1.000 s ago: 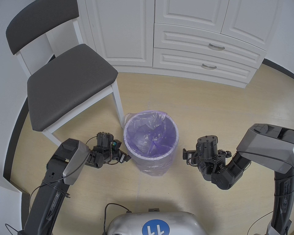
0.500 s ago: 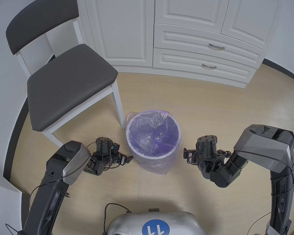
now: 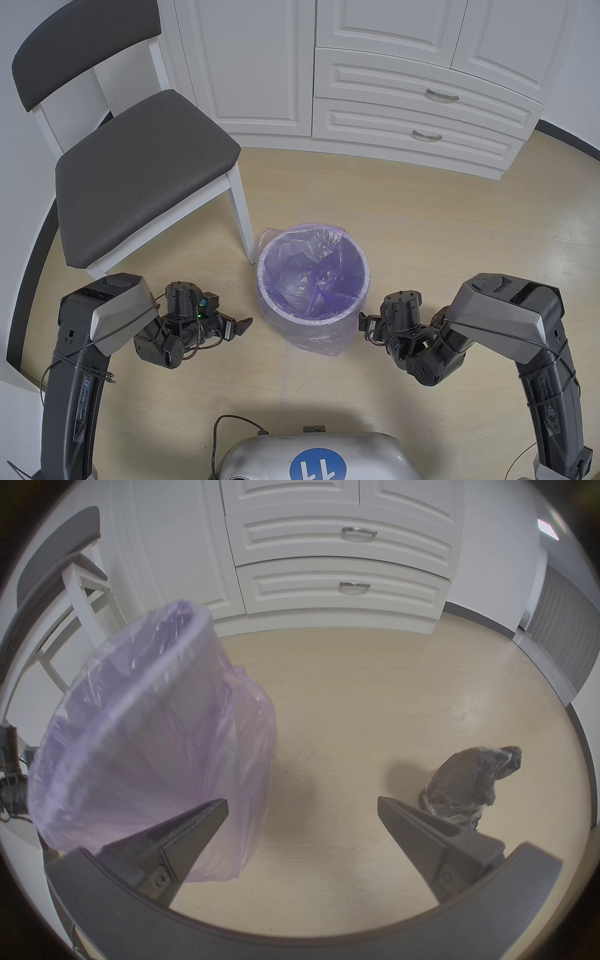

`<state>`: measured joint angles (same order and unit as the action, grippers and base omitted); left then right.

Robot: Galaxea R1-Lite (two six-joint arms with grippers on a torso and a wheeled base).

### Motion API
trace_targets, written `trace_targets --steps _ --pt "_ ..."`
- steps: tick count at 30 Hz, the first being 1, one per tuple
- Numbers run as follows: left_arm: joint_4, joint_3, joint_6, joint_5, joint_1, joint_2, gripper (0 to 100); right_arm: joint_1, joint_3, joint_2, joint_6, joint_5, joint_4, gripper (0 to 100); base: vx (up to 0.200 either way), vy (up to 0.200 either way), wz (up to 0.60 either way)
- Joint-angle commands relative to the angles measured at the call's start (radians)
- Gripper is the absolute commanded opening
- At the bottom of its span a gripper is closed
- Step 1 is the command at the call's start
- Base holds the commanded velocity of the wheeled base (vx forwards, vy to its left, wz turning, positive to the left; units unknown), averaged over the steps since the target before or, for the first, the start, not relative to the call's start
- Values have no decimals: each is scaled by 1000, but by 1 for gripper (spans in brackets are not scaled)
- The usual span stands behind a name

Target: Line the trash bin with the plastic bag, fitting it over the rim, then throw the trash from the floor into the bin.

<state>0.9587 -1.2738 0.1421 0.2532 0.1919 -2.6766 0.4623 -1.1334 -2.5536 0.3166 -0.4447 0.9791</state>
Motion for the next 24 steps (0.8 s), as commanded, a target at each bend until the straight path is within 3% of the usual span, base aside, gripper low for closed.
trace_targets --steps 1,5,11,17,24 --pt "43 88 1 0 -29 72 100 2 -22 -66 4 6 0 100 0 0 0" --pt "114 199 1 0 -42 121 100 16 -12 -71 6 6 3 100 0 0 0" --pt "336 521 -6 6 -45 250 100 27 159 75 -47 3 13 100 0 0 0" --pt "577 783 -95 21 -35 348 100 18 353 270 -71 3 61 100 0 0 0" --pt "577 1012 -122 83 -26 531 100 12 495 470 -63 -5 84 100 0 0 0"
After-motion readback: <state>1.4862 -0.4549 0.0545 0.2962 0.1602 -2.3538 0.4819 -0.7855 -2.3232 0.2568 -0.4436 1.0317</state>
